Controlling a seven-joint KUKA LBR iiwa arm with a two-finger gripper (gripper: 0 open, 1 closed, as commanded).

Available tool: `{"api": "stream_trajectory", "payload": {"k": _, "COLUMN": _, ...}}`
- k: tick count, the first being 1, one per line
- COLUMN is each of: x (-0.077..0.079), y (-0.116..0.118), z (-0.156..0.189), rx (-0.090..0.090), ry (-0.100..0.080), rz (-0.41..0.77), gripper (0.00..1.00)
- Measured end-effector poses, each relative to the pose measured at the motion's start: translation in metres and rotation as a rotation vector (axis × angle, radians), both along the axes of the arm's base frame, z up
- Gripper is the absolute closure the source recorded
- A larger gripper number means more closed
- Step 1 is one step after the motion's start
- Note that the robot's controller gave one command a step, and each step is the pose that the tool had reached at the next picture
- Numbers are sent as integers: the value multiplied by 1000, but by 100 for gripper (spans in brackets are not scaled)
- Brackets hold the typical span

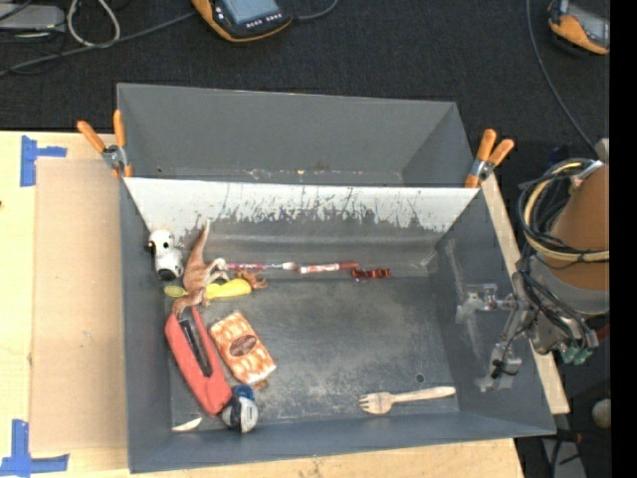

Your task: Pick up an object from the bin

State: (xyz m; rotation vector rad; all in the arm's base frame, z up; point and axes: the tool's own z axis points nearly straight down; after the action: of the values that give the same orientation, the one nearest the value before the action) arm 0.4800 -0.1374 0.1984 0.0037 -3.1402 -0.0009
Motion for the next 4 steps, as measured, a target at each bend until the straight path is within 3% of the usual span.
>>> {"api": "stream_trajectory", "payload": {"k": 1, "x": -6, "y": 37, "z": -81, "rx": 0, "ry": -3, "rz": -26, "gripper": 0}}
{"api": "stream_trajectory", "payload": {"k": 2, "x": -7, "y": 52, "z": -105, "rx": -1, "ry": -7, "rz": 32, "gripper": 0}}
{"api": "stream_trajectory", "payload": {"k": 3, "x": -10, "y": 76, "z": -100, "rx": 2, "ry": 2, "rz": -136, "gripper": 0}}
{"api": "stream_trajectory", "payload": {"k": 4, "x": 0, "y": 55, "z": -128, "rx": -2, "ry": -17, "rz": -44, "gripper": 0}}
